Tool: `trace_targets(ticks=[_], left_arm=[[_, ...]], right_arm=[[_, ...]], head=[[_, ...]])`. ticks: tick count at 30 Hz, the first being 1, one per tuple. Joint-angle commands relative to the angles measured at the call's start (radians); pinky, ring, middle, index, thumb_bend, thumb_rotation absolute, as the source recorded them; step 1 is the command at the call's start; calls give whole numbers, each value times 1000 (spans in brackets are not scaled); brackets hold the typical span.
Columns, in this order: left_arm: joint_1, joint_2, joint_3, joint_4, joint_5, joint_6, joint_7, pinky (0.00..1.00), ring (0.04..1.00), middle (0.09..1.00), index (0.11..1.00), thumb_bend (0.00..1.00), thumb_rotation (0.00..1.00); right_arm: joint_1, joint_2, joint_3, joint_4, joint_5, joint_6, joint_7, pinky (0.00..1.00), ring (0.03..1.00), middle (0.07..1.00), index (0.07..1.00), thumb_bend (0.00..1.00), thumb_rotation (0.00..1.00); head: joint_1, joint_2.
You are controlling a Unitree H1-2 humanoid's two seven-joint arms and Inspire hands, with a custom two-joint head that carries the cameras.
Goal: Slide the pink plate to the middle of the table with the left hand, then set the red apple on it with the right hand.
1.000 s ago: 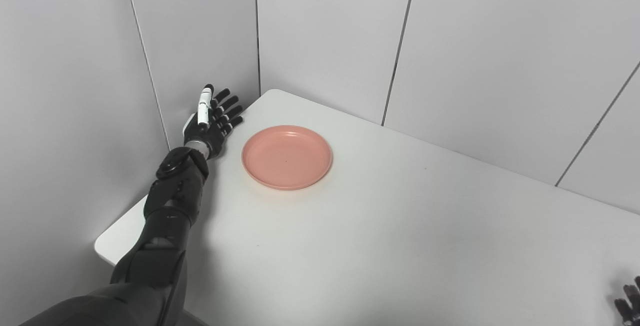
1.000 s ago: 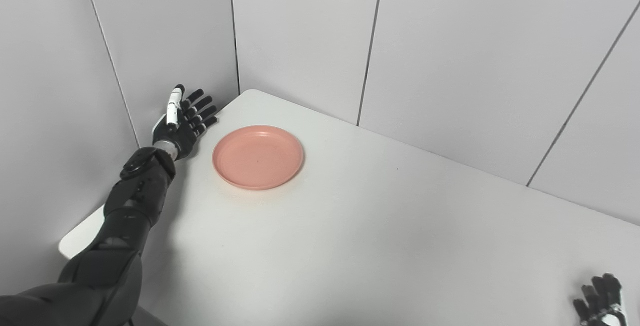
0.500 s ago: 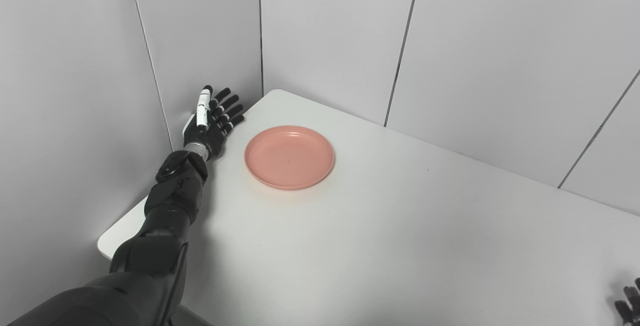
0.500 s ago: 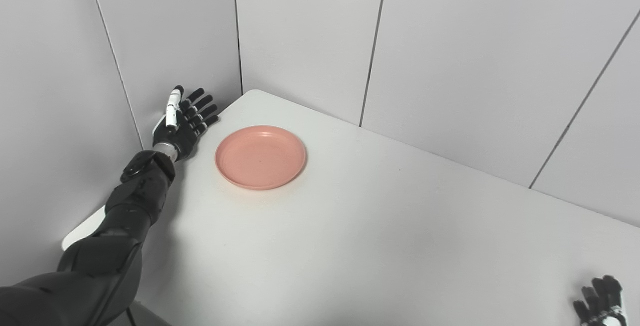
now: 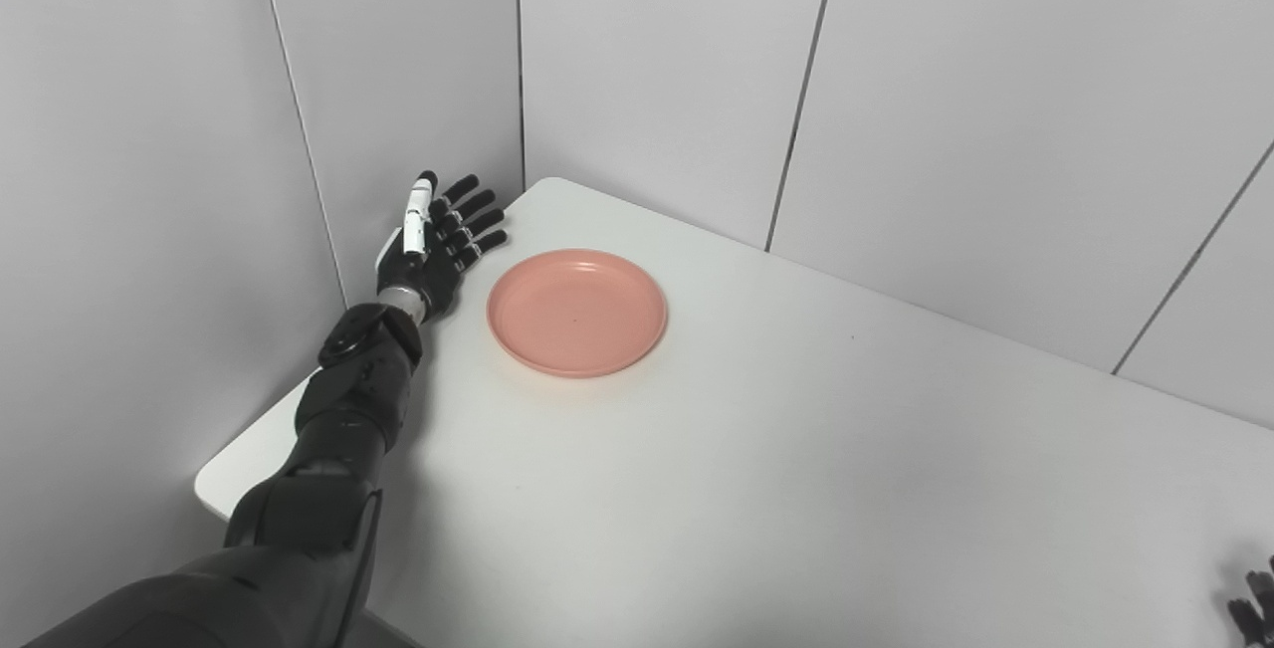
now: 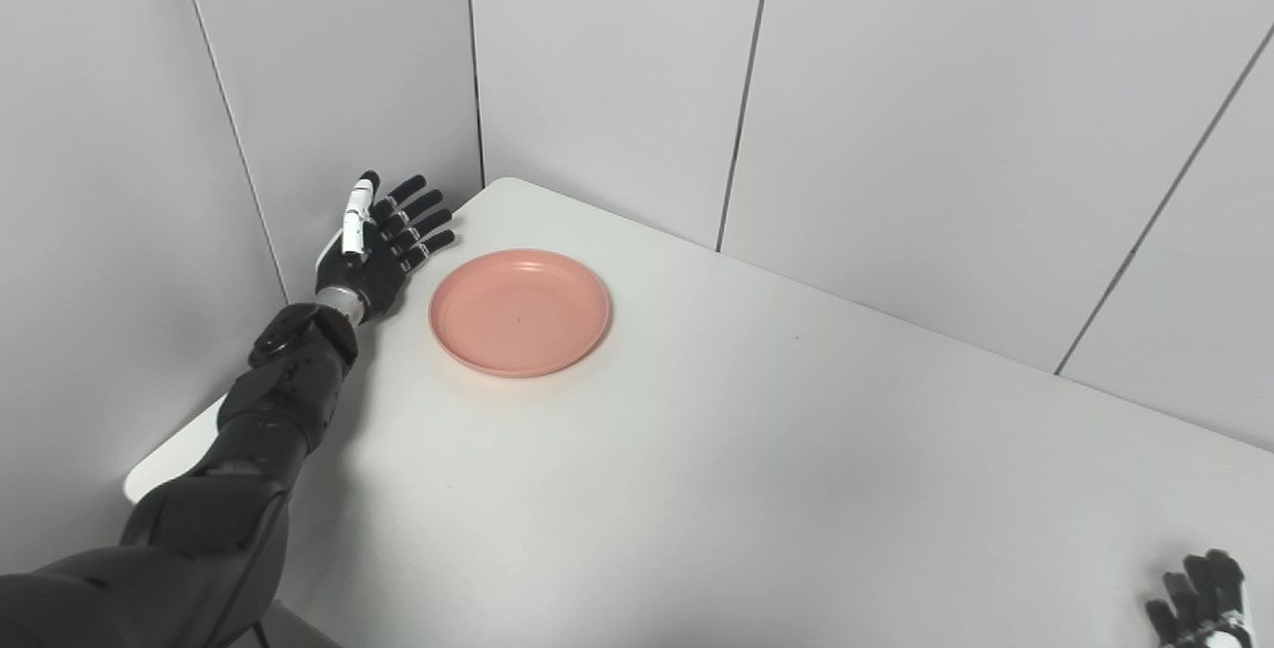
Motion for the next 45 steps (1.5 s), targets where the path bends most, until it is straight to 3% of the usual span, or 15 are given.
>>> trace_targets(ticks=[1, 6, 11, 15, 21, 34, 45], left_arm=[[-20, 5, -10, -18, -5, 19, -21, 762, 797, 811, 791, 364, 1000], [-23, -9, -8, -47, -11, 61, 4, 744, 776, 792, 775, 362, 1000], [-22, -22, -24, -73, 6, 64, 17, 728, 761, 774, 762, 378, 1000], [-21, -20, -44, -79, 11, 73, 2, 755, 781, 799, 786, 379, 1000], [-23, -31, -49, -122, 1, 144, 11, 834, 842, 857, 843, 372, 1000], [-40, -46, -45, -134, 2, 131, 8, 990, 979, 982, 975, 381, 1000], [-41, -56, -64, -157, 7, 132, -4, 993, 985, 988, 983, 381, 1000]], right_arm=[[34, 17, 10, 9, 3, 20, -3, 1000, 1000, 1000, 1000, 146, 1000], [33, 16, 11, 7, 3, 17, 3, 1000, 1000, 1000, 1000, 115, 1000], [35, 12, 14, 1, -4, 22, 5, 1000, 1000, 1000, 1000, 126, 1000], [39, 15, 12, -8, -8, 26, -2, 1000, 1000, 1000, 1000, 110, 1000], [41, 15, 15, -17, -12, 24, 2, 1000, 1000, 1000, 1000, 84, 1000], [46, 18, 15, -34, -17, 47, -7, 1000, 1000, 1000, 1000, 52, 1000], [42, 19, 15, -27, -12, 35, 0, 1000, 1000, 1000, 1000, 33, 1000]], head=[[-3, 2], [-6, 3], [-6, 4], [-6, 7], [-6, 8], [-6, 10], [-15, 11]])
